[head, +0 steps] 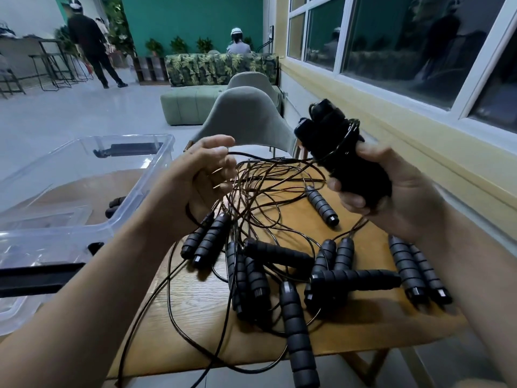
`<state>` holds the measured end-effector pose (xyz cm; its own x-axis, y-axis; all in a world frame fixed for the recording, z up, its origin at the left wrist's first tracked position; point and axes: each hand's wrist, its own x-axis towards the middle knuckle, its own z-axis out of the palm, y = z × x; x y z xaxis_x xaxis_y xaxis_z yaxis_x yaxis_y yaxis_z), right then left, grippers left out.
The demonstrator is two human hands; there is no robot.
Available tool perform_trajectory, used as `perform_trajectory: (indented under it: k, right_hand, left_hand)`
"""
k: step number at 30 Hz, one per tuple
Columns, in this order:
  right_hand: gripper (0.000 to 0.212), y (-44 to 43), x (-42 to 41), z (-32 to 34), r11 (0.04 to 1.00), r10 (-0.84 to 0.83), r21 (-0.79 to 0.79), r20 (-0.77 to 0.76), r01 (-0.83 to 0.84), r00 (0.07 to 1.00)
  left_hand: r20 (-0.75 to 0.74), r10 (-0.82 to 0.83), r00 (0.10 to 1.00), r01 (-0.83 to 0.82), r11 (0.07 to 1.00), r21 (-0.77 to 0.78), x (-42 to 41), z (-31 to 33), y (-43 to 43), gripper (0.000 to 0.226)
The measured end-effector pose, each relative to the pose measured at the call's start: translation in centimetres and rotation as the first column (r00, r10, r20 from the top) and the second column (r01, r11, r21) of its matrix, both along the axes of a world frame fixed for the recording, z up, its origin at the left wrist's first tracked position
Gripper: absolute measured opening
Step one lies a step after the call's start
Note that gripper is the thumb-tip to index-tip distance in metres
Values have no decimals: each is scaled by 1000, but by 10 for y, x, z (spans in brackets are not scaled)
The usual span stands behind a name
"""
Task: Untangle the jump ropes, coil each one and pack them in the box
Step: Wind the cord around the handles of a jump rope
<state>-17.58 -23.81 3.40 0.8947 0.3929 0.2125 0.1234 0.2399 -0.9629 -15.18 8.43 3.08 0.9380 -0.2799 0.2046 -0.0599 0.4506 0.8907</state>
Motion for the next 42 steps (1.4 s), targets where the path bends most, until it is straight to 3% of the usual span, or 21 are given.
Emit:
perform_trajectory:
  k: [4, 6, 8, 10, 12, 14, 16, 20, 23, 25, 29, 31, 35, 39, 42]
  right_hand:
    - [46, 3, -3, 1, 963, -165, -199, 104, 183, 981]
    - [42, 6, -5, 7, 949, -180, -234, 141, 210, 973]
    - [44, 10, -6, 18, 953, -157, -238, 135, 185, 978]
    - [50, 14, -7, 29, 962, -117, -235, 109, 140, 987]
    - [53, 20, -5, 43, 973, -72, -212, 86, 89, 994]
    - [55, 26, -3, 58, 983, -28, -178, 59, 38, 998]
    - [58, 30, 0, 73, 987, 10, -163, 36, -4, 999]
    - [57, 41, 5, 95, 980, 63, -189, 32, -56, 998]
    - [52, 51, 8, 106, 975, 85, -208, 41, -74, 996]
    - [50, 56, 10, 111, 969, 123, -220, 33, -113, 992]
    - [45, 64, 14, 114, 953, 167, -257, 6, -160, 986]
    - [46, 67, 15, 113, 946, 183, -271, -1, -177, 983]
    - [45, 64, 17, 116, 951, 188, -251, 3, -181, 982]
    - [50, 55, 17, 113, 958, 189, -218, -11, -187, 982]
    - [54, 54, 19, 104, 954, 190, -233, -25, -190, 981]
  left_hand:
    - [-19, -31, 999, 29, 997, -74, -3, 4, 2, 31]
    - [21, 46, 999, -46, 999, 12, -2, 7, 2, 31]
    - [98, 188, 977, -205, 954, 219, 1, 9, 4, 26]
    - [256, 344, 904, -426, 780, 458, 3, 9, 6, 21]
    - [475, 369, 799, -600, 537, 593, 4, 9, 8, 18]
    - [665, 278, 694, -720, 307, 623, 1, 10, 8, 20]
    - [761, 224, 609, -792, 233, 565, -4, 13, 2, 23]
    - [804, 168, 570, -804, 317, 504, -14, 14, -11, 38]
    - [743, 169, 648, -732, 408, 546, -12, 13, -18, 49]
    - [665, 200, 720, -658, 502, 561, -6, 16, -21, 46]
    - [594, 192, 781, -565, 623, 541, 6, 33, -29, 40]
    - [552, 183, 813, -506, 690, 517, 13, 43, -34, 25]
    - [575, 138, 806, -513, 649, 563, 26, 46, -41, 3]
    - [601, 109, 792, -510, 659, 553, 29, 43, -49, 24]
    - [622, 106, 776, -529, 648, 549, 32, 44, -60, 7]
